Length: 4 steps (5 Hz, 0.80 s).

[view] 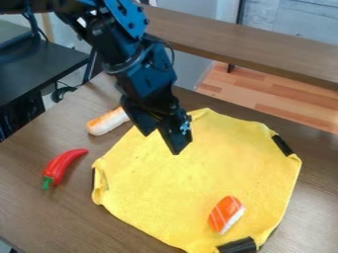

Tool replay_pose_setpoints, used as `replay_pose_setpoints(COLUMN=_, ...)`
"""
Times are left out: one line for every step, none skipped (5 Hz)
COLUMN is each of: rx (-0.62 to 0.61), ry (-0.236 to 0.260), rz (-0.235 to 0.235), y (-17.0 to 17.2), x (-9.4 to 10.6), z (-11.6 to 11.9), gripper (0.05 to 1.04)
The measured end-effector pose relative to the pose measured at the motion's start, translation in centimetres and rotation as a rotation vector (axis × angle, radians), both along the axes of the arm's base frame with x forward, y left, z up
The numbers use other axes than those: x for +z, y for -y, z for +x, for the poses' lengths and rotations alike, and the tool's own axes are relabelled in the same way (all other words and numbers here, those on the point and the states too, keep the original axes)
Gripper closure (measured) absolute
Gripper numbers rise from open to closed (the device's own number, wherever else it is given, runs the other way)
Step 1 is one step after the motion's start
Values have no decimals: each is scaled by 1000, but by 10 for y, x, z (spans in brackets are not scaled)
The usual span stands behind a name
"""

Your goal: Fold the cloth from top left to bottom right

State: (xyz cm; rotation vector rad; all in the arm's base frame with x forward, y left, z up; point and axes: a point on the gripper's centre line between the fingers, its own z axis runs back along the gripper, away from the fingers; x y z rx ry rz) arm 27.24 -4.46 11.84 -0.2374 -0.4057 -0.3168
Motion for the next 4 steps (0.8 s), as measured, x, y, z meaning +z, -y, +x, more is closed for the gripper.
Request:
replay_pose_setpoints(rx=-1, ry=-20, rz=5, y=-1, x=-6, z=0, gripper=85)
replay_pose_setpoints(rx=-2, ry=-20, rz=75, y=-11, x=-23, z=13, gripper=84)
replay_pose_setpoints(rx=-14, ry=2, rz=132, y=-20, x=-35, z=38, gripper=85)
replay_pose_setpoints(rx=-42, ry=31, rz=176, y=-30, x=-47, z=67, gripper=85)
